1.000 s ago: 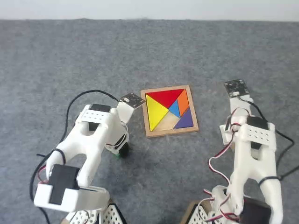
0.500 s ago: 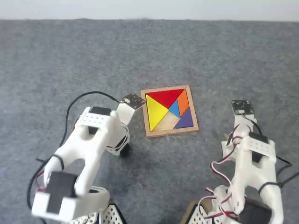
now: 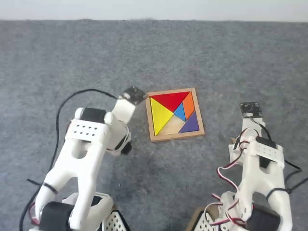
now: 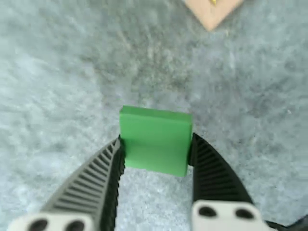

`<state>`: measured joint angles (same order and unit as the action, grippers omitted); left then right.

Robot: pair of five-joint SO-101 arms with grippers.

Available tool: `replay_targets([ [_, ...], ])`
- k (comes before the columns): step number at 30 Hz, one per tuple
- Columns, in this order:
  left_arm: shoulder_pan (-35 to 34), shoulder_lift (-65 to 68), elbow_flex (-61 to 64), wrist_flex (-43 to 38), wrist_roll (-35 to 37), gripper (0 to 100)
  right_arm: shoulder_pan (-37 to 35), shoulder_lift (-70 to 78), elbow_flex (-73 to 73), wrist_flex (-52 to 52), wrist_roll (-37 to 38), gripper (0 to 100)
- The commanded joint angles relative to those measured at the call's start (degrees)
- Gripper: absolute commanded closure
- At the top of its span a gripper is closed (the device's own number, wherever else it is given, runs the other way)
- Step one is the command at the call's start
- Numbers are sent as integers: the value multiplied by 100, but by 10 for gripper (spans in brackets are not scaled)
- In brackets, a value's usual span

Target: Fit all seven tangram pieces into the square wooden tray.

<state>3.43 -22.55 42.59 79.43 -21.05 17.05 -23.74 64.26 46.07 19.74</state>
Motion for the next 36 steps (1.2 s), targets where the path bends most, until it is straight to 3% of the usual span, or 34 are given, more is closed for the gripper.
replay_targets([
  [1, 44, -220, -778, 167, 440, 949, -4, -224, -589, 374, -800, 783],
  [6, 352, -202, -1385, 132, 1231, 949, -224, -163, -835, 602, -1442, 783],
  [11, 738, -202, -1437, -563, 2163, 949, -505, -163, -870, 382, -1688, 786],
  [13, 818, -202, -1437, -703, 2374, 949, -505, -163, -870, 180, -1371, 786],
  [17, 958, -202, -1429, -659, 2488, 949, -558, -163, -879, 145, 651, 786],
  [19, 958, -202, -1429, -589, 2488, 949, -558, -163, -879, 145, 1143, 783],
  [28, 958, -202, -1429, -554, 2541, 949, -558, 22, -853, -242, 2048, 783],
  [36, 958, -202, -1429, -554, 2822, 949, -435, 1473, -1442, -558, 2242, 783],
])
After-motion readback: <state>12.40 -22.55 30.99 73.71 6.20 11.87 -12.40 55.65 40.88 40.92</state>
